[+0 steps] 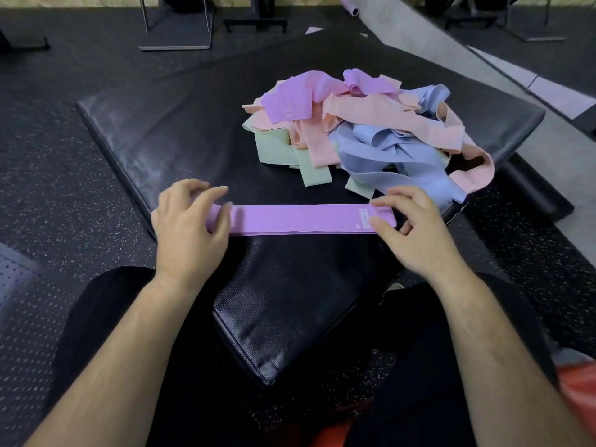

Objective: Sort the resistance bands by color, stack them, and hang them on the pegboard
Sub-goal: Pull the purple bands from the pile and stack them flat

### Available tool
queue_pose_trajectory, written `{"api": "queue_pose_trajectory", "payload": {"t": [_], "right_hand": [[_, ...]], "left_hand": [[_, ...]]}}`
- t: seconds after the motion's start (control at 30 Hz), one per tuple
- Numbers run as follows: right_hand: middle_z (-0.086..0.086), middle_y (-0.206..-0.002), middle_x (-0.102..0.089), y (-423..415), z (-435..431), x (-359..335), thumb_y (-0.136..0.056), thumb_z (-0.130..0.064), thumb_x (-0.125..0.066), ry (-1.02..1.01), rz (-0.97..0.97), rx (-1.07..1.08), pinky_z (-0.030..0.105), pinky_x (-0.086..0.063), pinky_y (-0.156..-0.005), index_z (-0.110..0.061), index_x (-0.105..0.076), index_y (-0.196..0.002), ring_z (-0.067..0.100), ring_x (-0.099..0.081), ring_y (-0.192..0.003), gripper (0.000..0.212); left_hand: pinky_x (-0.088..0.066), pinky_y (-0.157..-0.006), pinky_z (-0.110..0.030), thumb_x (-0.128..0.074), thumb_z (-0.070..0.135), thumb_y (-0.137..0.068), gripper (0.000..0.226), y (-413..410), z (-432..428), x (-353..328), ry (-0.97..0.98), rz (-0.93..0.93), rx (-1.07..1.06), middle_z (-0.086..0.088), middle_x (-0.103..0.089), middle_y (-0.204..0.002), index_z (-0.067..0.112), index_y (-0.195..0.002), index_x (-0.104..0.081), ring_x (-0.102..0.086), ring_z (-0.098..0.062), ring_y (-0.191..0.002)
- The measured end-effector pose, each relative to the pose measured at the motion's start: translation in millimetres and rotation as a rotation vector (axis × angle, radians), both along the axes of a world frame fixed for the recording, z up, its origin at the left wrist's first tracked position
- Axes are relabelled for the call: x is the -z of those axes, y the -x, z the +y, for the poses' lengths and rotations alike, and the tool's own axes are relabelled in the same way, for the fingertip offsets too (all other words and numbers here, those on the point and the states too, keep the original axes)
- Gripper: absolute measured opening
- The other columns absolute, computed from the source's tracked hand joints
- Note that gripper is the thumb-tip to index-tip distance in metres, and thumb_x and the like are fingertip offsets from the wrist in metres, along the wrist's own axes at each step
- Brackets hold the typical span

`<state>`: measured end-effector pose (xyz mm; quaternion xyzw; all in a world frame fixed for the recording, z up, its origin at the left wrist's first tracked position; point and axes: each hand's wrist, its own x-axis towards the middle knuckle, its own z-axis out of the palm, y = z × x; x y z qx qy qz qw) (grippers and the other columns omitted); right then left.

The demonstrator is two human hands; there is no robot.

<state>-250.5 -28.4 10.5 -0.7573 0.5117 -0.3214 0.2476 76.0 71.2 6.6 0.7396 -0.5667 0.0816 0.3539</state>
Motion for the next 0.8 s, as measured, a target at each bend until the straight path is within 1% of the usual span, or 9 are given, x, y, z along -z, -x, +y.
{"api": "queue_pose_trajectory", "payload": {"t": [0.1, 0.17, 0.27, 0.33, 0.4, 0.53, 0.63, 0.73, 0.8], "right_hand": [[-0.019, -0.138, -0.046, 0, 6, 0, -0.085, -0.038, -0.077, -0.021, 0.08, -0.107, 0.012, -0.024, -0.109, -0.04, -0.068, -0.122, 0.0, -0.031, -0.132, 0.038], [-0.021, -0.14, -0.044, 0, 7, 2, -0.087, -0.036, -0.075, -0.008, 0.103, -0.12, 0.0, -0.014, -0.104, -0.037, -0.068, -0.124, -0.006, -0.026, -0.13, 0.037], [-0.019, -0.14, -0.045, 2, 6, 7, -0.092, -0.035, -0.07, 0.009, 0.123, -0.1, 0.008, -0.018, -0.11, -0.035, -0.069, -0.124, -0.005, -0.026, -0.13, 0.032], [-0.017, -0.14, -0.046, 3, 6, 9, -0.092, -0.037, -0.068, 0.022, 0.146, -0.09, 0.022, -0.023, -0.115, -0.036, -0.069, -0.124, -0.003, -0.027, -0.131, 0.031], [-0.019, -0.139, -0.044, 3, 7, 7, -0.091, -0.039, -0.068, 0.021, 0.144, -0.092, 0.026, -0.026, -0.114, -0.036, -0.069, -0.123, -0.001, -0.028, -0.133, 0.032], [-0.019, -0.136, -0.044, 2, 11, -4, -0.089, -0.039, -0.071, 0.099, 0.133, -0.052, 0.019, -0.027, -0.107, -0.035, -0.071, -0.117, 0.001, -0.031, -0.131, 0.028], [-0.016, -0.131, -0.047, -9, 10, -12, -0.092, -0.034, -0.069, 0.22, 0.084, 0.011, 0.021, -0.027, -0.108, -0.034, -0.071, -0.115, 0.002, -0.035, -0.127, 0.023], [-0.013, -0.128, -0.05, -33, -4, -20, -0.093, -0.031, -0.068, 0.3, 0.031, 0.025, 0.009, -0.02, -0.109, -0.031, -0.071, -0.116, 0.003, -0.038, -0.124, 0.023], [-0.014, -0.129, -0.051, -51, -19, -29, -0.094, -0.031, -0.067, 0.311, 0.009, 0.03, 0.012, -0.021, -0.109, -0.03, -0.069, -0.119, 0.007, -0.04, -0.125, 0.024]], "left_hand": [[-0.026, -0.112, -0.041, -0.062, 0.048, -0.093, 0.04, 13, -4, 0, -0.07, -0.12, 0.203, 0.0, -0.053, -0.142, 0.03, -0.127, -0.068, -0.044, -0.024, -0.137], [-0.026, -0.119, -0.046, -0.057, 0.054, -0.094, 0.046, 17, -8, 6, -0.148, -0.159, 0.33, 0.001, -0.052, -0.147, 0.03, -0.132, -0.065, -0.042, -0.023, -0.141], [-0.045, -0.106, -0.05, -0.051, 0.051, -0.096, 0.044, 17, -12, 10, -0.204, -0.064, 0.435, 0.001, -0.06, -0.139, 0.027, -0.128, -0.069, -0.054, -0.022, -0.129], [-0.049, -0.1, -0.049, -0.051, 0.049, -0.097, 0.042, 15, -14, 12, -0.2, -0.031, 0.442, 0.001, -0.063, -0.136, 0.025, -0.124, -0.071, -0.058, -0.021, -0.124], [-0.049, -0.1, -0.049, -0.052, 0.049, -0.096, 0.04, 14, -14, 12, -0.203, -0.019, 0.436, 0.002, -0.062, -0.136, 0.026, -0.123, -0.072, -0.058, -0.02, -0.124], [-0.048, -0.103, -0.046, -0.053, 0.053, -0.095, 0.042, 17, -12, 8, -0.215, -0.029, 0.431, 0.005, -0.058, -0.142, 0.028, -0.124, -0.071, -0.054, -0.017, -0.129], [-0.041, -0.112, -0.04, -0.048, 0.057, -0.096, 0.048, 24, -17, 0, -0.209, 0.006, 0.414, 0.009, -0.053, -0.147, 0.03, -0.13, -0.066, -0.047, -0.01, -0.136], [-0.038, -0.115, -0.037, -0.043, 0.059, -0.096, 0.05, 35, -39, -18, -0.163, 0.022, 0.389, 0.012, -0.052, -0.146, 0.032, -0.134, -0.063, -0.045, -0.007, -0.137], [-0.037, -0.113, -0.031, -0.044, 0.057, -0.097, 0.049, 43, -62, -33, -0.139, 0.007, 0.403, 0.012, -0.055, -0.142, 0.031, -0.134, -0.063, -0.048, -0.008, -0.133]]}}
